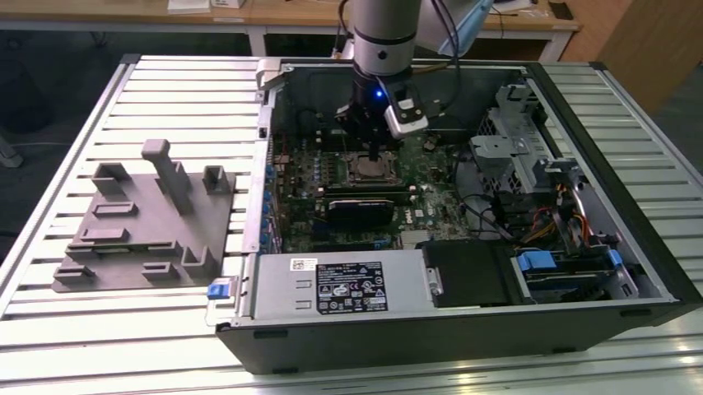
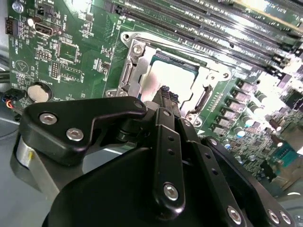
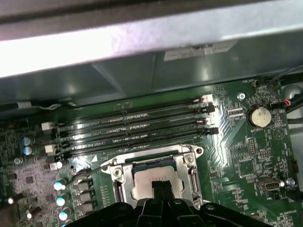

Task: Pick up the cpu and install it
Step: 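Close the cpu cover, then install the first cpu locking lever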

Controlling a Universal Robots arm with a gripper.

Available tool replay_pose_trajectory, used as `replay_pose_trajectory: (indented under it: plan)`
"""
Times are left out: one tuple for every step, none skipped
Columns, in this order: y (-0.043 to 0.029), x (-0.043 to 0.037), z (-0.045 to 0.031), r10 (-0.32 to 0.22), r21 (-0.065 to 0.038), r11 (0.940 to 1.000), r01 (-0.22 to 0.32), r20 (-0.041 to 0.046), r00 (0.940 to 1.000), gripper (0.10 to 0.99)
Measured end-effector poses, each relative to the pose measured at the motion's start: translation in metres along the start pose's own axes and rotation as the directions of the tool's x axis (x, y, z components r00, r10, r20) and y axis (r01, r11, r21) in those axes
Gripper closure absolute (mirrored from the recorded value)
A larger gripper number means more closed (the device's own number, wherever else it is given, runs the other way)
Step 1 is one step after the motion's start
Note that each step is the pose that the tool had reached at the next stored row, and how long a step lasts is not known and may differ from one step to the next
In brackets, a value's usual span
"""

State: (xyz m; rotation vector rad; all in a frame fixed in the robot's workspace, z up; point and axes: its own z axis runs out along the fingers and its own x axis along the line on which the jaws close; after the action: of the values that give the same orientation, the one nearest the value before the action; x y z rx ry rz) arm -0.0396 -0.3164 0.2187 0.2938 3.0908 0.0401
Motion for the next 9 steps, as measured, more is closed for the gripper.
replay_pose_trajectory:
  plan:
    - [-0.001, -0.0002, 0.0002, -0.001, 0.0, 1.0, 0.001, 0.0, 1.0, 0.98]
    - [-0.002, -0.0004, 0.0003, -0.001, 0.0, 1.0, 0.001, 0.0, 1.0, 0.98]
    - [-0.003, -0.0006, 0.0004, -0.002, 0.0, 1.0, 0.002, 0.0, 1.0, 0.98]
    - [-0.0039, -0.0007, 0.0005, -0.002, 0.0, 1.0, 0.002, 0.0, 1.0, 0.98]
    - [-0.0042, -0.0008, 0.0006, -0.002, 0.0, 1.0, 0.002, 0.0, 1.0, 0.98]
    - [-0.0042, -0.0008, 0.0006, -0.002, 0.0, 1.0, 0.002, 0.0, 1.0, 0.98]
    - [-0.0043, -0.0008, 0.0005, -0.003, 0.0, 1.0, 0.003, -0.0001, 1.0, 0.98]
    - [-0.0043, -0.0008, 0.0005, -0.003, 0.0, 1.0, 0.003, -0.0001, 1.0, 0.98]
    - [-0.0042, -0.0008, 0.0006, -0.003, 0.0, 1.0, 0.003, 0.0, 1.0, 0.98]
